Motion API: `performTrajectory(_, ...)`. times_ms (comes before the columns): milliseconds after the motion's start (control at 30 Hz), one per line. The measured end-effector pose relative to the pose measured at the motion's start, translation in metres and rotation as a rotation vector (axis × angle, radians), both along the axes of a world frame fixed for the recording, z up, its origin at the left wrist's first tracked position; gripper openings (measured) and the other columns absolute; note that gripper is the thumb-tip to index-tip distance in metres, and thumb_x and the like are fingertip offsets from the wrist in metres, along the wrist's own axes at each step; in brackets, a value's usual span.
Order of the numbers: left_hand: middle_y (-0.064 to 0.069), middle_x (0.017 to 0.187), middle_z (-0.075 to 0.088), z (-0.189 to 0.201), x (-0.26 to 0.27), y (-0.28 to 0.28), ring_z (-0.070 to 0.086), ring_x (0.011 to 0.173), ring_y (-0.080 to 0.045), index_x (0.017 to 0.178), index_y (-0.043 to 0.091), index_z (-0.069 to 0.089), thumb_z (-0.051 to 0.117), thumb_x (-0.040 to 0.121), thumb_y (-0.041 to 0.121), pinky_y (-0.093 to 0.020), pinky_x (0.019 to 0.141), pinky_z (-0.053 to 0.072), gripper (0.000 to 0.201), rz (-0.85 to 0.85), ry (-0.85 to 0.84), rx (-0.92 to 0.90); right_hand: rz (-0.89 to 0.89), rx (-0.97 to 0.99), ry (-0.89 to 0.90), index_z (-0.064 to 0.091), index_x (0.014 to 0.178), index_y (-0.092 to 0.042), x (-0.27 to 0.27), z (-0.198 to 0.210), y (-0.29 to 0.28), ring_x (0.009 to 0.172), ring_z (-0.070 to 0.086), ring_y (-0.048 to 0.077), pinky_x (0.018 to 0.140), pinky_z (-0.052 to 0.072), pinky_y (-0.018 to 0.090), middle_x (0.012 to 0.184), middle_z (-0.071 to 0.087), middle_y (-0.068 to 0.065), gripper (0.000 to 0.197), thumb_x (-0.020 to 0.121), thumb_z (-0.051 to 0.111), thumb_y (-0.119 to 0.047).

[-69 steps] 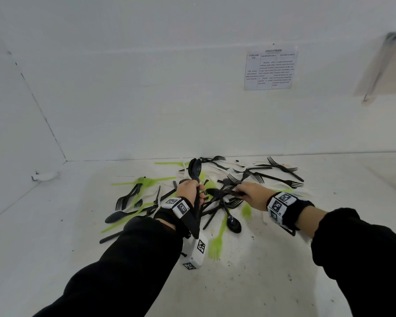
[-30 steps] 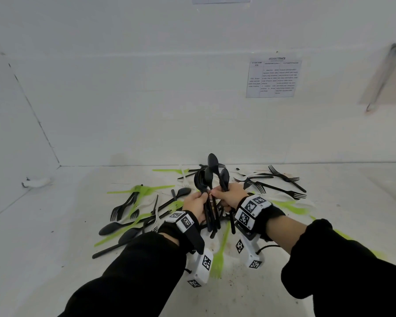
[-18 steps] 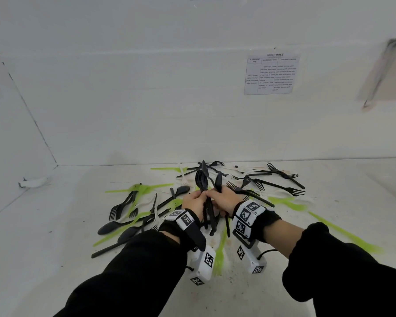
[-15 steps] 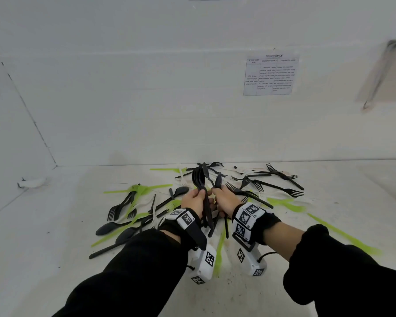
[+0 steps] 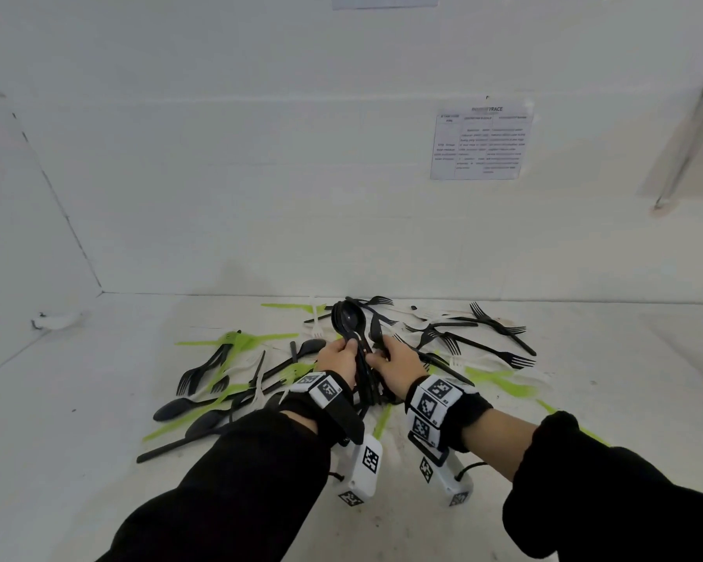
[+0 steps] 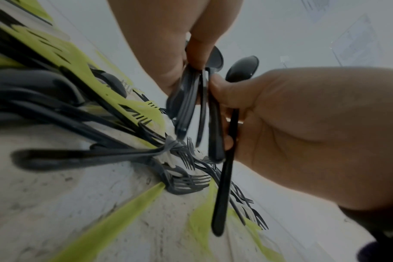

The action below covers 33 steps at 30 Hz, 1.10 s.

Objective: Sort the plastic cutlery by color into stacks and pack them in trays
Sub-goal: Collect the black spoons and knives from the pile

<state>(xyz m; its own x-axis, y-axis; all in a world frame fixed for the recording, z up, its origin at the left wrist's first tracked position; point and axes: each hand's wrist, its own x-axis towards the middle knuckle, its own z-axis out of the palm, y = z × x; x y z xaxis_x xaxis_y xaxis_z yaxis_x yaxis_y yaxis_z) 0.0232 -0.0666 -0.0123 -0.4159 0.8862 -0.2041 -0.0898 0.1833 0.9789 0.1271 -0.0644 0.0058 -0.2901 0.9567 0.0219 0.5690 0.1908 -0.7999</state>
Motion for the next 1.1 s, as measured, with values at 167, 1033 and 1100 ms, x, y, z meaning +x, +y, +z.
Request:
performTrajectory(167,-0.01,0.073,0.061,-0.004,0.012,0.001,0.058,0.084,-0.028,0.073,0.01,0.063,0.049,0.093,0.004,-0.049,0.096,0.047,0.025,0.085,-0.086,0.026,-0.04,-0.023,0.045,0.052,0.118,-0.007,0.007,-0.005,0.004,0.112,0.055,0.02,0.086,0.035,0.018,0.115,0.06,0.008,0.027,0.092,0.054,-0.015)
performTrajectory(1033,-0.016,0.083,0.063,-0.012,0.021,-0.013,0.063,0.057,-0.016,0.103,0.006,0.058,0.035,0.1,0.003,-0.025,0.05,0.053,0.023,-0.11,-0.227,0.067,-0.045,-0.153,0.359,0.057,0.069,-0.014,0.022,-0.007,0.024,0.051,0.057,0.02,0.065,0.055,0.035,0.059,0.059,0.006,0.02,0.078,0.073,-0.008)
performTrajectory(1100,-0.011,0.073,0.062,-0.01,0.018,-0.014,0.061,0.054,-0.016,0.104,0.009,0.056,0.035,0.101,0.007,-0.026,0.049,0.052,0.022,-0.129,-0.249,0.047,-0.027,-0.175,0.362,0.059,0.07,-0.015,0.02,-0.007,0.026,0.055,0.06,0.02,0.074,0.056,0.04,0.062,0.06,0.005,0.017,0.078,0.073,-0.011)
